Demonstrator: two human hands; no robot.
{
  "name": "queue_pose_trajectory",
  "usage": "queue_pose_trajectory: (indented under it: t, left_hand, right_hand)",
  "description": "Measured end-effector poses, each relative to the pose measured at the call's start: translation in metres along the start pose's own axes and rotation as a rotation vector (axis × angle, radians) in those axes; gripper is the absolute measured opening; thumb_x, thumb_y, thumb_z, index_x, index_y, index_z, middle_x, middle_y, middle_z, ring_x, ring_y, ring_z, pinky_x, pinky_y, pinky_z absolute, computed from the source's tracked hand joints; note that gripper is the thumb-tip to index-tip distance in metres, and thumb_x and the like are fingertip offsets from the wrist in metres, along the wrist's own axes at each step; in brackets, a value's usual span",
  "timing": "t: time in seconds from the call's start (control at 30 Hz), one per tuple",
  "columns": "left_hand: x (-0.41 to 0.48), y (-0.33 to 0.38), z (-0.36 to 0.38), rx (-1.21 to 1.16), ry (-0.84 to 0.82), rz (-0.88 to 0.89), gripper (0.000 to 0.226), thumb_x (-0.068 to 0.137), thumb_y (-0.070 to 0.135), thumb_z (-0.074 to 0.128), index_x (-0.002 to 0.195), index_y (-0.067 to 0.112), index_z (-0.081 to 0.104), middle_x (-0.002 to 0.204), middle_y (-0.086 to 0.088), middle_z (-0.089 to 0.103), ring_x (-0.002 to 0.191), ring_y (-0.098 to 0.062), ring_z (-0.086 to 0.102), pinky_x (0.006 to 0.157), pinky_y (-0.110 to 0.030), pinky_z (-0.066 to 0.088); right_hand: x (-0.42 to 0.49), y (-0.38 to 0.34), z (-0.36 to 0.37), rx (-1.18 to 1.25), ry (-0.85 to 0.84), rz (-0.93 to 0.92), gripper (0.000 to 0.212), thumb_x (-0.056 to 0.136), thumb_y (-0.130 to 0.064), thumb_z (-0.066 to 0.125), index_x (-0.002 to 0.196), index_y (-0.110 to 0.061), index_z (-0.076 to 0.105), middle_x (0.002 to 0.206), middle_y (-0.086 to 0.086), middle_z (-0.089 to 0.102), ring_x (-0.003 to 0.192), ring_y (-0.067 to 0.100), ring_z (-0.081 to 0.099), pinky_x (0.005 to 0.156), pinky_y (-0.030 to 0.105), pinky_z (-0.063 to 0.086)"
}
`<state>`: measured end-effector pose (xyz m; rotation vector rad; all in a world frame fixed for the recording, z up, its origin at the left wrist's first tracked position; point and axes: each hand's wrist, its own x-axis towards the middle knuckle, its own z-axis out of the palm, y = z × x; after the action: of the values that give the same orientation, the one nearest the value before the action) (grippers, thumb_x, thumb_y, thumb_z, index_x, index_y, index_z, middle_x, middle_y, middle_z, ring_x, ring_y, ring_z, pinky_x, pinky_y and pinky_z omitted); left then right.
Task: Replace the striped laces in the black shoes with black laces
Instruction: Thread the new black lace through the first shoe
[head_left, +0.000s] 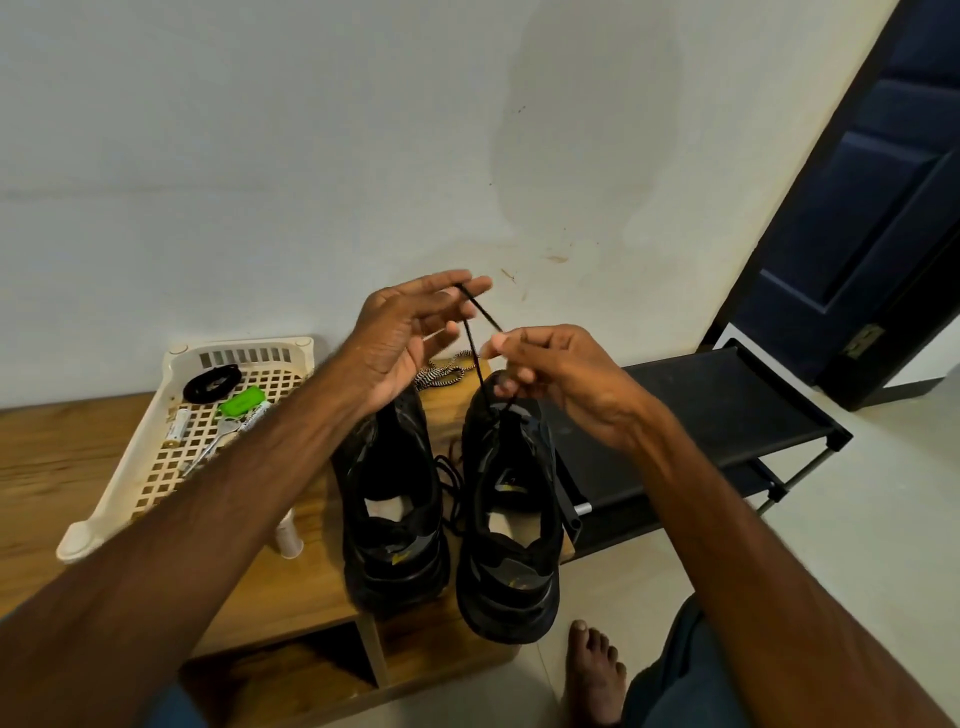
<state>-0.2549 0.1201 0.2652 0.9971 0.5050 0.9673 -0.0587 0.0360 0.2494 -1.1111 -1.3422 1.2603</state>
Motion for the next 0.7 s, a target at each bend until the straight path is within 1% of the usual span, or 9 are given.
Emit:
queue_pose_trajectory:
  t: [0.07,0.17,0.27,0.33,0.43,0.5,0.53,0.6,0.7]
  left_hand:
    - [0.004,0.004,-0.013,-0.105,0.130,0.023,0.044,0.094,-0.003,0.059,0.137,-0.004,0.053,0.126,-0.017,0.070,0.088,-0.013,0.070,0.064,-0.017,0.057]
    - [0.010,0.007,-0.032,-0.189,0.322,0.013,0.047,0.095,-0.006,0.056,0.140,-0.002,0.046,0.123,-0.026,0.069,0.093,-0.023,0.073,0.069,-0.023,0.060]
    - [0.006,0.003,-0.033,0.394,0.402,-0.049,0.030,0.102,0.005,0.049,0.132,0.010,0.056,0.101,-0.017,0.076,0.079,-0.027,0.076,0.062,-0.031,0.059]
    - [-0.003,-0.009,-0.027,0.960,0.377,0.048,0.018,0.102,0.022,0.055,0.116,0.019,0.066,0.082,0.000,0.078,0.065,-0.015,0.072,0.061,-0.029,0.056]
    - [-0.014,-0.027,-0.005,1.502,0.289,0.425,0.024,0.096,0.035,0.061,0.118,0.025,0.068,0.110,0.003,0.071,0.102,-0.014,0.064,0.083,-0.031,0.048]
    - [-0.015,-0.033,0.009,1.529,0.043,0.539,0.031,0.100,0.024,0.055,0.130,0.021,0.063,0.131,-0.003,0.058,0.122,-0.018,0.052,0.096,-0.030,0.042]
    - [-0.016,-0.035,0.014,1.492,-0.082,0.528,0.032,0.102,0.017,0.050,0.132,0.019,0.061,0.128,-0.005,0.061,0.118,-0.018,0.055,0.098,-0.031,0.046]
    - [-0.017,-0.039,0.017,1.411,-0.197,0.432,0.029,0.105,0.013,0.042,0.128,0.015,0.061,0.104,-0.006,0.070,0.092,-0.017,0.066,0.083,-0.036,0.054]
    - [-0.015,-0.039,0.006,1.446,-0.186,0.352,0.023,0.107,0.024,0.044,0.118,0.017,0.064,0.085,0.002,0.068,0.071,-0.011,0.061,0.063,-0.030,0.045]
  right_hand:
    - [-0.001,-0.004,-0.005,0.120,0.051,-0.008,0.027,0.099,-0.037,0.066,0.100,-0.013,0.078,0.061,-0.004,0.040,0.057,0.013,0.045,0.063,0.031,0.054]
    - [-0.003,-0.008,-0.011,0.193,0.128,-0.007,0.031,0.104,-0.038,0.057,0.111,-0.015,0.076,0.061,-0.007,0.034,0.051,0.008,0.030,0.043,0.020,0.032]
    - [-0.004,-0.007,-0.012,0.063,0.185,0.019,0.034,0.108,-0.037,0.048,0.122,-0.017,0.072,0.061,-0.008,0.034,0.051,0.007,0.025,0.041,0.018,0.023]
    - [-0.004,-0.004,-0.007,-0.118,0.211,0.053,0.035,0.109,-0.033,0.045,0.117,-0.016,0.074,0.059,-0.010,0.036,0.049,0.006,0.028,0.042,0.017,0.024]
    - [-0.002,-0.002,0.008,-0.289,0.117,0.066,0.039,0.110,-0.020,0.042,0.099,-0.010,0.078,0.056,-0.006,0.038,0.045,0.003,0.031,0.041,0.013,0.026]
    - [-0.003,-0.002,0.016,-0.307,0.048,0.051,0.048,0.109,-0.016,0.043,0.075,-0.024,0.076,0.059,0.000,0.038,0.044,0.004,0.032,0.042,0.013,0.028]
    - [-0.003,-0.003,0.017,-0.293,0.032,0.039,0.047,0.109,-0.014,0.044,0.072,-0.022,0.071,0.060,0.002,0.039,0.044,0.004,0.033,0.041,0.013,0.028]
    - [-0.003,-0.004,0.012,-0.286,0.013,0.016,0.031,0.108,-0.013,0.048,0.085,-0.006,0.068,0.061,0.003,0.044,0.044,0.003,0.035,0.041,0.013,0.028]
    - [-0.005,-0.003,0.000,-0.342,0.060,0.036,0.022,0.105,-0.014,0.055,0.108,0.000,0.073,0.066,0.002,0.056,0.048,0.005,0.039,0.043,0.017,0.028]
